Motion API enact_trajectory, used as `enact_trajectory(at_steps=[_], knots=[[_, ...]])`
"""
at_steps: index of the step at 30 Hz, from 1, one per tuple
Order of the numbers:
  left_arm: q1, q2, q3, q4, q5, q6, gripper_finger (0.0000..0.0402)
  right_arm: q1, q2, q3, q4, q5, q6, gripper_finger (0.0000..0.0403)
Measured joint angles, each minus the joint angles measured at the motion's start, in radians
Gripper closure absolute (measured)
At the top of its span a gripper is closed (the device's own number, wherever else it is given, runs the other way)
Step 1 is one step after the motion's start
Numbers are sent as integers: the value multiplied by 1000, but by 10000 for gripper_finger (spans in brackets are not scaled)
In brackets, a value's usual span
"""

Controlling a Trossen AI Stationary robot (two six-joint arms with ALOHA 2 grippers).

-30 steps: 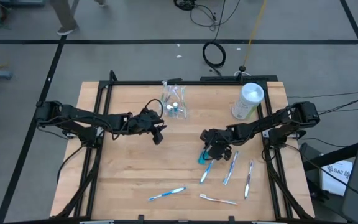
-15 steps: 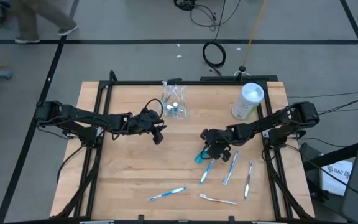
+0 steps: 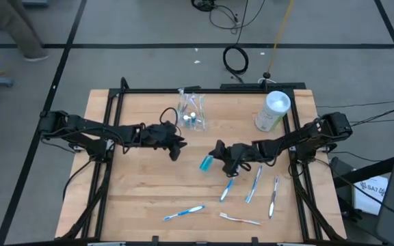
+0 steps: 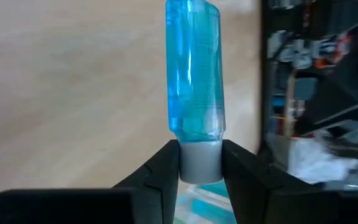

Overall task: Pick & Place toothbrushing station
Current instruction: Put the mouthwash into the middle section of the organizer

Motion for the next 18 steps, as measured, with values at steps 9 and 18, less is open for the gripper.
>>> enact_trajectory(at_steps=[9, 18], knots=[[10, 6, 0, 139, 259, 25, 215, 23, -1, 1, 30, 40, -68, 298], [-3, 130, 1, 301, 287, -88, 153, 22, -1, 2, 214, 40, -137, 301]])
